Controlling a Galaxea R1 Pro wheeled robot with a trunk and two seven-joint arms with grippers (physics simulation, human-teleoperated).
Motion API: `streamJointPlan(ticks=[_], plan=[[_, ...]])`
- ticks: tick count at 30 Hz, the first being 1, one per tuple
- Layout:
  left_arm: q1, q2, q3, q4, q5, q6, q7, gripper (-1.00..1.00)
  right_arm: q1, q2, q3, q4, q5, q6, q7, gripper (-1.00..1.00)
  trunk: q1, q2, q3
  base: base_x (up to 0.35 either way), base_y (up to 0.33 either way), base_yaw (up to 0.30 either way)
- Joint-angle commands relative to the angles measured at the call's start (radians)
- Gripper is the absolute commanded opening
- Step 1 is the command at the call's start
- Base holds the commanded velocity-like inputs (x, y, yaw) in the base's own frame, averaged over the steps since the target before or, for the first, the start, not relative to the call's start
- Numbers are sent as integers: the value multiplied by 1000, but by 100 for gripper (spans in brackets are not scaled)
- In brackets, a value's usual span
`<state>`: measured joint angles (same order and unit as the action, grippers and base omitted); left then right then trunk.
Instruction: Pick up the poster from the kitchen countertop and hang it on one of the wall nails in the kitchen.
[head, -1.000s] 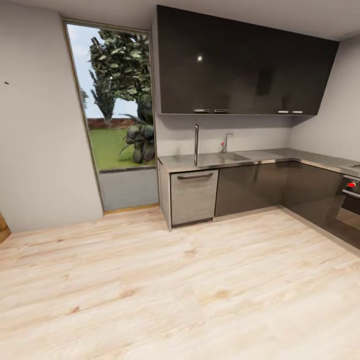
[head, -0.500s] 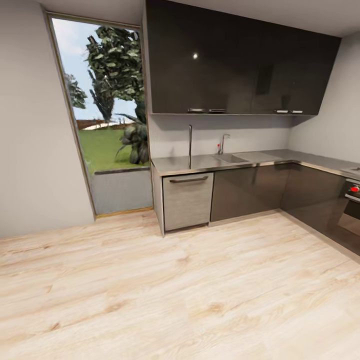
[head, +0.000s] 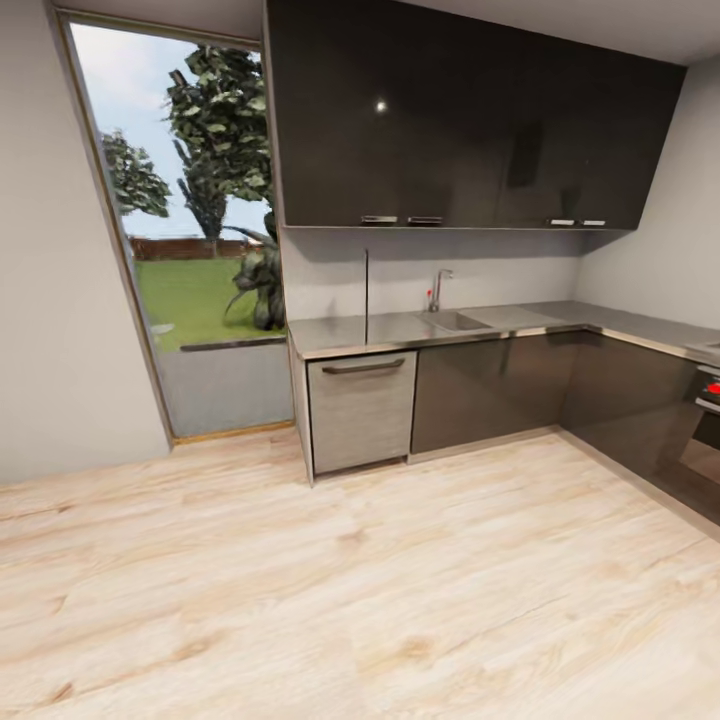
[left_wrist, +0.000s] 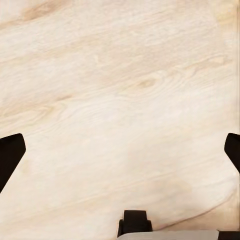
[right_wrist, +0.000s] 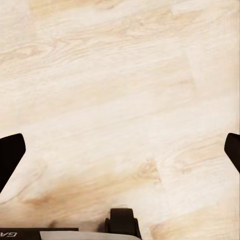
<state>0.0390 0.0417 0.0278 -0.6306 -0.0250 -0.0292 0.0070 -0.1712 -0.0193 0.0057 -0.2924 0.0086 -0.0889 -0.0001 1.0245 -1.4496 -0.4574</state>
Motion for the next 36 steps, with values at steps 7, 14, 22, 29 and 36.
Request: streamJointPlan(ticks=[7,14,22,29,36], plan=[[0,0,1,-1,-3,-1,1,100,-1,1,0,0,2,-4,-1,100,1,0,-1,286,-216,0],[0,0,1,-1,-3,-1,1,100,-1,3,1,-1,2,-5,-2,100,1,0,-1,287,-196,0],[0,0,1,-1,-3,-1,1,100,-1,4,2,-1,2,-5,-1,100,1,0,-1,292,-177,0],[0,0,1,-1,-3,-1,1,100,-1,4,2,-1,2,-5,-1,100,1,0,-1,293,-176,0],[0,0,1,-1,-3,-1,1,100,-1,4,1,-1,2,-5,-1,100,1,0,-1,293,-176,0]])
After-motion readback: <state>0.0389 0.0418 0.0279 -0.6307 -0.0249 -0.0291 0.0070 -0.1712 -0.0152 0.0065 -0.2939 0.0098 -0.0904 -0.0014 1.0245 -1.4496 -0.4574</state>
